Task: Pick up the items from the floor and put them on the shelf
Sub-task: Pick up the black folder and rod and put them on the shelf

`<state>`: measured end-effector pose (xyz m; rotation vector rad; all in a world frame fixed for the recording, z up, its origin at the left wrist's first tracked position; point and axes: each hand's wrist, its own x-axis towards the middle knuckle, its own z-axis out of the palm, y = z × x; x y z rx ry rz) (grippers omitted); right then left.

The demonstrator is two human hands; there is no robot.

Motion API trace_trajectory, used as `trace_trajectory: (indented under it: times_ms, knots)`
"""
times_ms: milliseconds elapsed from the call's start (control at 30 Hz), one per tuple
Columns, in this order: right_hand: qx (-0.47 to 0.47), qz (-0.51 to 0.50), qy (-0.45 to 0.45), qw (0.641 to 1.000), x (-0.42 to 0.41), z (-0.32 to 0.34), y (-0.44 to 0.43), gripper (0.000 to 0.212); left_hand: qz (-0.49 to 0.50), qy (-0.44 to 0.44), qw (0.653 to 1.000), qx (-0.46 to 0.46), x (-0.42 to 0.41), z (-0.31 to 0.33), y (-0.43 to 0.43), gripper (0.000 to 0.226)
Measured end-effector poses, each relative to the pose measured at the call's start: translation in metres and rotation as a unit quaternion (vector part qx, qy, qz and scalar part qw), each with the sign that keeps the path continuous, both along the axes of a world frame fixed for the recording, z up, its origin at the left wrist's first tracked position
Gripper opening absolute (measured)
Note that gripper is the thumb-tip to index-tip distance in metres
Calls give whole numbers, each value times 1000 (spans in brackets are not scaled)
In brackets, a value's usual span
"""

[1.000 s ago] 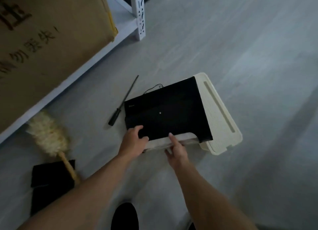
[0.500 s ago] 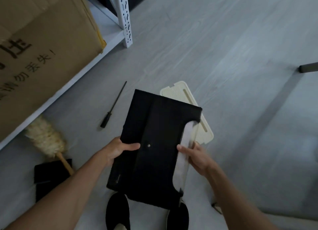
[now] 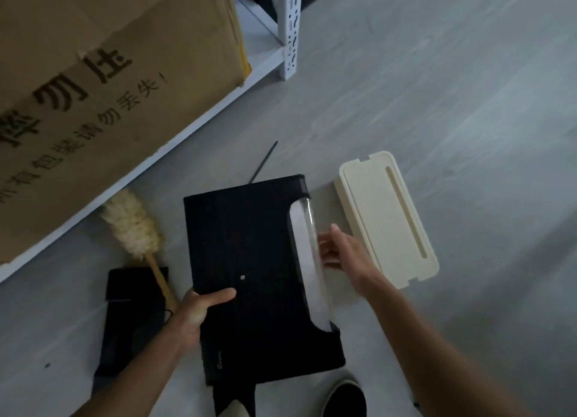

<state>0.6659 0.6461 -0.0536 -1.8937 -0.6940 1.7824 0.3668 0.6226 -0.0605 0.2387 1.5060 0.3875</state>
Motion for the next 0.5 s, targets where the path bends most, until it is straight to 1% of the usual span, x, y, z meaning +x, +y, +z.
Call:
trace_trajectory:
  times_ms: [33,67,133,167,233,300,367,433,500]
  knots:
    - [-2,22,-37,999,-12,-20,13,32,27,10,1000,0,-15,-8,-3,64]
    - [0,58,-75,995,-26,-43,28,25,56,17,998,3,-32,-16,-4,61]
    - [21,174,-140,975,-60,-91,60,22,104,36,994,11,-65,-36,-5,53]
    - [41,229,-168,958,-79,-112,76,26,120,44,992,16,-80,-47,-4,51]
    - [91,298,-200,929,-117,-149,106,38,141,56,988,39,-111,-69,-3,52]
    - [128,352,-229,899,-152,-176,130,47,151,69,984,63,-133,-87,-1,61]
    - [133,384,-274,872,-180,-195,143,44,174,74,979,76,-150,-99,1,78]
    - [121,388,-330,852,-192,-199,140,38,195,74,974,83,-160,-103,3,82]
    - [100,363,-370,849,-190,-192,125,28,207,70,972,89,-164,-98,1,86]
